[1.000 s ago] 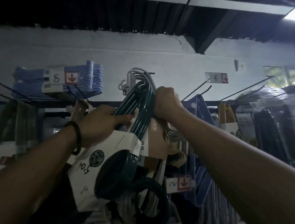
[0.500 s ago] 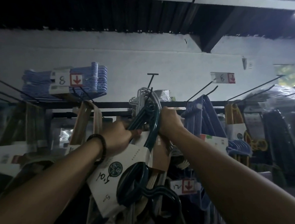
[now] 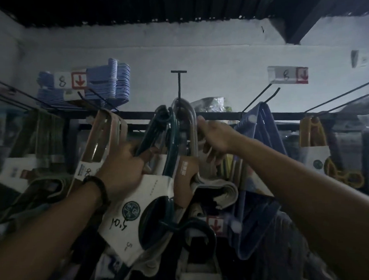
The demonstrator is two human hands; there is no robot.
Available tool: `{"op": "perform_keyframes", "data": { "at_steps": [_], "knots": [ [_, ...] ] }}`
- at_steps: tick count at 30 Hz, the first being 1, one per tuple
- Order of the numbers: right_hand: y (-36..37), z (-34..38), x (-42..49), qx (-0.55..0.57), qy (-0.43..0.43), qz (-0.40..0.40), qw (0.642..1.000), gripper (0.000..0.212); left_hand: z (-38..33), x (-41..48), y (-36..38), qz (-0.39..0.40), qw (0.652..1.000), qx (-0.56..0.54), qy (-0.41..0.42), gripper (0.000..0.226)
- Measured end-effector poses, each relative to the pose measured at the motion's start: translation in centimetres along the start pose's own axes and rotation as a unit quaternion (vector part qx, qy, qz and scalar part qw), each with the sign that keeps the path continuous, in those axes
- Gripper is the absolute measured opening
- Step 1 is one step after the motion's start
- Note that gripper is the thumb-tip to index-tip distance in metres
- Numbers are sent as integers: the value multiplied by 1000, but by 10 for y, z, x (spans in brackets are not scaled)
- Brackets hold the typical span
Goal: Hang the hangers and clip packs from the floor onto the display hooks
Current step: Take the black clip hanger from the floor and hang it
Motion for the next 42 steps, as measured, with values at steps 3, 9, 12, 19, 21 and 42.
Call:
{"op": "perform_keyframes", "data": {
  "at_steps": [3,9,12,19,21,42],
  "knots": [
    [-21,1,-21,77,-19,0,997,85,-21,-2,-1,-2,1000,14,-13,20],
    [-60,21,-96,112,-37,88,989,68,-67,-19,24,12,999,-26,-39,38],
    [-67,22,-133,31,-40,77,996,45,-81,-28,49,-12,994,-93,-48,38],
    [-97,-26,-179,-209,57,-44,975,34,-129,-62,153,28,983,-181,-24,32],
    [-113,-54,-181,-212,84,-57,972,31,-143,-68,184,48,979,-200,-7,32],
    [-267,-292,-73,-153,114,-256,948,10,-214,6,407,184,959,10,215,61]
  ]
}}
Point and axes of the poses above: each hand's wrist, its own x-axis towards the middle knuckle, its own y-axis out of the palm, z = x × y, the point moved 1 cm from there along x, towards the middle knuckle, and after that the axes turned 15 degrees about y, right-handed, at the moved point
